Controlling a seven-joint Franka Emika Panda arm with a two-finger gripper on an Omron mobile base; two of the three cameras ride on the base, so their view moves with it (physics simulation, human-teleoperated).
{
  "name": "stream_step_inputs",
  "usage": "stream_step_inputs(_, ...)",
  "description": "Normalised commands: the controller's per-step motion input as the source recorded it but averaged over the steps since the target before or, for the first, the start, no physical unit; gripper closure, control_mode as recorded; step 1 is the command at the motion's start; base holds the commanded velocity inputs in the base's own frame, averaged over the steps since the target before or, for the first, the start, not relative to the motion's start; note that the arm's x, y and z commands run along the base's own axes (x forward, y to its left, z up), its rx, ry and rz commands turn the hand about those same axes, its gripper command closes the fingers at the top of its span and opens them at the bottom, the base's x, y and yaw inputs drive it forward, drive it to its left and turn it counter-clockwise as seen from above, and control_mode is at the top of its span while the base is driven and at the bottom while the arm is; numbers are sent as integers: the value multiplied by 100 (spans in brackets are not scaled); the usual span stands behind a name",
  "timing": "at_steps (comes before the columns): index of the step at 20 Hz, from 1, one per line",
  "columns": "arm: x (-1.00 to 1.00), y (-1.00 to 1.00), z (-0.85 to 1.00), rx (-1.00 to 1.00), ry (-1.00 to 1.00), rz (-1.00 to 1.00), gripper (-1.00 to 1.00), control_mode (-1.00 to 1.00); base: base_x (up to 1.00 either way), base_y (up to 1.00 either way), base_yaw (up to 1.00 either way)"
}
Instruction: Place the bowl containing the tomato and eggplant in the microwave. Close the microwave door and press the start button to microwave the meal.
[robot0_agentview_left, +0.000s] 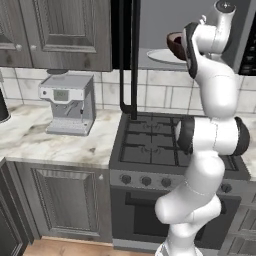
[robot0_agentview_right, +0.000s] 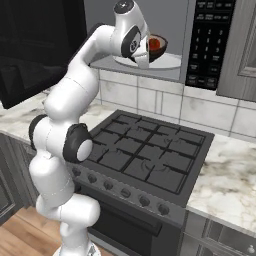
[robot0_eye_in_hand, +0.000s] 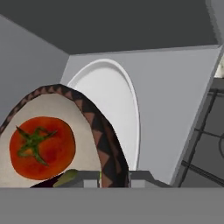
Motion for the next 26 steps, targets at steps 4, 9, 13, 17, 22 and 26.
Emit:
stream_step_inputs(4,31,0,-22,0,0,0,-100,-100,0,0,0)
stream_step_inputs(9,8,0,-27,-3,-7,0,-100,-100,0,0,0)
stream_step_inputs(13,0,6,-29,-9,-32,-2,-100,-100,0,0,0)
stream_step_inputs(17,-19,7,-5,-9,-43,0,-100,-100,0,0,0)
stream_step_inputs(22,-90,12,2,-9,-22,0,-100,-100,0,0,0)
stream_step_inputs(26,-100,3,24,-6,0,0,-100,-100,0,0,0)
